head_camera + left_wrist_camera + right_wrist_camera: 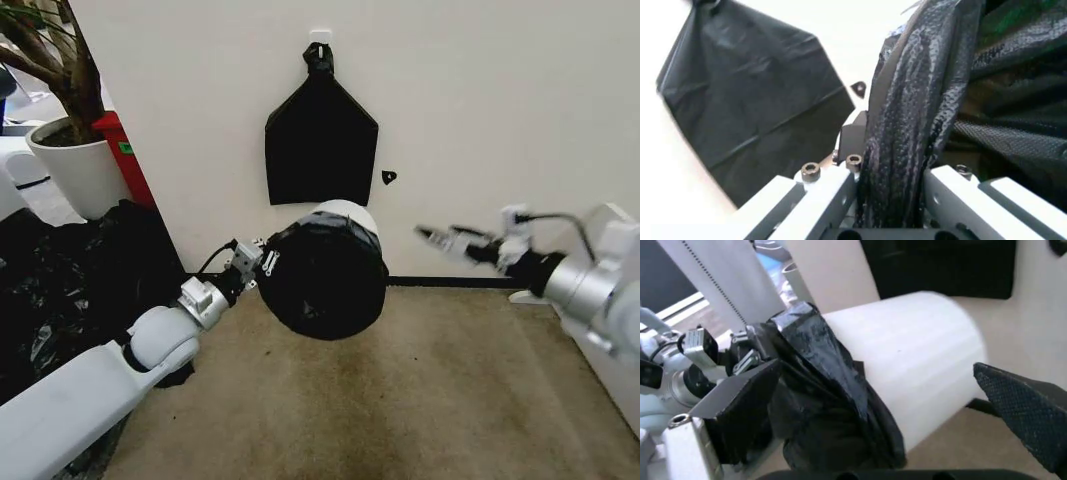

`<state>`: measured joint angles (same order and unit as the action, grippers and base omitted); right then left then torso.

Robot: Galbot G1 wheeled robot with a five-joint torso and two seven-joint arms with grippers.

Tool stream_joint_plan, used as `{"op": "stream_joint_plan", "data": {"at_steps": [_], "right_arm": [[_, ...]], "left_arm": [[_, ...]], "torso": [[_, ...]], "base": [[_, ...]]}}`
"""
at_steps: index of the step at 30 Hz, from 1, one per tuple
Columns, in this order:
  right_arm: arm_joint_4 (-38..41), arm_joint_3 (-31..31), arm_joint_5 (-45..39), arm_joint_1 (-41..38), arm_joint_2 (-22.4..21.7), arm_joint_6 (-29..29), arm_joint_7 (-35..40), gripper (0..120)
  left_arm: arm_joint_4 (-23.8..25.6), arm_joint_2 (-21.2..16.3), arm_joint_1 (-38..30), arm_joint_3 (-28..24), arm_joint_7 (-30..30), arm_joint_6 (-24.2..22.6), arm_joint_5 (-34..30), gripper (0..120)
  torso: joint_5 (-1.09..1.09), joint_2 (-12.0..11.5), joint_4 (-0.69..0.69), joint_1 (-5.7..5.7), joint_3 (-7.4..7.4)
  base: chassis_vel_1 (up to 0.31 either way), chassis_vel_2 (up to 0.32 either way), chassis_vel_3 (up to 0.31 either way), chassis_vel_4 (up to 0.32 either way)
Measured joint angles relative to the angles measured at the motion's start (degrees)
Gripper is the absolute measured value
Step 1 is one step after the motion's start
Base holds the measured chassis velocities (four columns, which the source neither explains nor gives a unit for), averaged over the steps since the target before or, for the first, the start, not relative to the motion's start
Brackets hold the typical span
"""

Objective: Place the garbage bag over the trash bin.

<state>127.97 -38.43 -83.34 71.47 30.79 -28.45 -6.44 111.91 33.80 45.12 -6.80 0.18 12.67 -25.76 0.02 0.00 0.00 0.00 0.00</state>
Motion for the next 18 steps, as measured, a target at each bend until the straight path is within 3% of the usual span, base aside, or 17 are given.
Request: {"op": "stream_joint_plan", "data": {"at_steps": [18], "right_arm": [[-0.08,4.59,5.54,0.54,2.52,1.24,-0.7,100]], "left_arm": [[2.75,-0.36,-1.11,-1.24,2.02,0.72,4.86,0]], "torso": [[-0.02,0.0,-0.01,0.0,0.0]], "base": [[0.0,0.0,0.0,0.0]]}}
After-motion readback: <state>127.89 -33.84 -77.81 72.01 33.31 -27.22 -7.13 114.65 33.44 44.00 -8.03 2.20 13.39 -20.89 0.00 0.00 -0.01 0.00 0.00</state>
